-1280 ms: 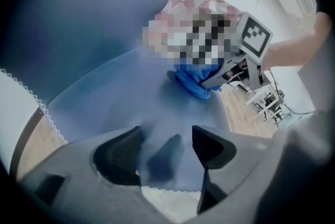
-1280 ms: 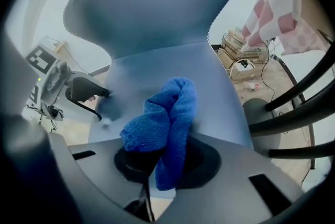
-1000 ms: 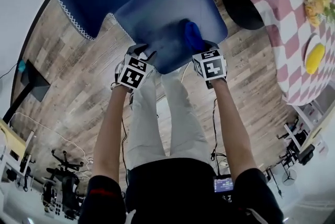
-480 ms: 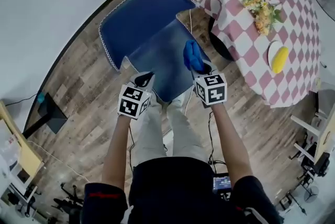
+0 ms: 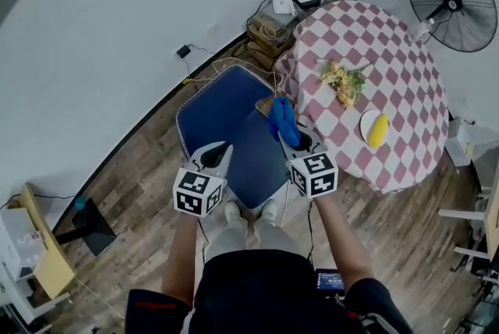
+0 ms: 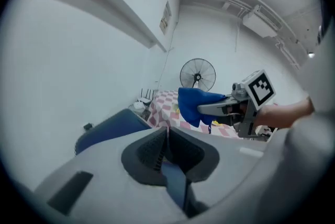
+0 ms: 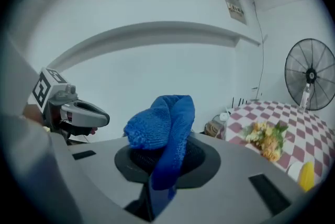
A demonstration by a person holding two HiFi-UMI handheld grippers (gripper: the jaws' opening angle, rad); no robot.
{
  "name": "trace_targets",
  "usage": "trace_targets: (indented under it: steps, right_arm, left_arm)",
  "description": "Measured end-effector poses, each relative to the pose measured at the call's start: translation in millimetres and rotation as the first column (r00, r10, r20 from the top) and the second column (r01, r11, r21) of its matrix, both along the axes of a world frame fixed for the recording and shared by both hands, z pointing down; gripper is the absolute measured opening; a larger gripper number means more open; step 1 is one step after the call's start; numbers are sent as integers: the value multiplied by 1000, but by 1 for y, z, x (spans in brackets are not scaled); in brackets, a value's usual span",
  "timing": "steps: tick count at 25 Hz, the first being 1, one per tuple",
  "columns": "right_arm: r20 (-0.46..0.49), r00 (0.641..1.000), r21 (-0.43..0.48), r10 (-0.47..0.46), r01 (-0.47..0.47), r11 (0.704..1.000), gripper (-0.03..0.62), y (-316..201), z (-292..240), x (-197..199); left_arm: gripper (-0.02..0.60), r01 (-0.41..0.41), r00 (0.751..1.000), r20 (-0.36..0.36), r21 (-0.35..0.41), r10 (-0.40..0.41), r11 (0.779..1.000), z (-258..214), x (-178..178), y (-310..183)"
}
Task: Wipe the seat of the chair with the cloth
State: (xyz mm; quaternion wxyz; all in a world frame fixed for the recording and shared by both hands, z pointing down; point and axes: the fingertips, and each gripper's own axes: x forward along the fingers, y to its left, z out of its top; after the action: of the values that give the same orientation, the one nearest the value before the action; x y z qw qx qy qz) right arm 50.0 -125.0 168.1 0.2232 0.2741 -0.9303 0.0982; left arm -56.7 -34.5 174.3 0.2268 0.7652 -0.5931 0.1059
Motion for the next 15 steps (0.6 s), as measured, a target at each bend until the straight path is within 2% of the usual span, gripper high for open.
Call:
trace_targets:
  steps: [3, 6, 9, 15]
  right_arm:
    - [72, 997, 105, -5, -2, 994, 60, 4, -74, 2]
    - [133, 991, 192, -3, -23, 981, 60, 4, -134, 8]
    - [162, 987, 241, -3, -36, 970, 60, 10, -172, 17]
    - [201, 979, 326, -20, -47, 944, 60, 26, -225, 34]
  left_arm:
    - [28, 35, 999, 29, 113, -39, 993, -67, -4, 0]
    - [28, 60, 994, 74, 222, -78, 973, -128, -9, 2]
    - [23, 73, 983, 140, 296, -119, 952, -172, -11, 10]
    - [18, 68, 961, 216, 411, -170, 909, -233, -4, 21]
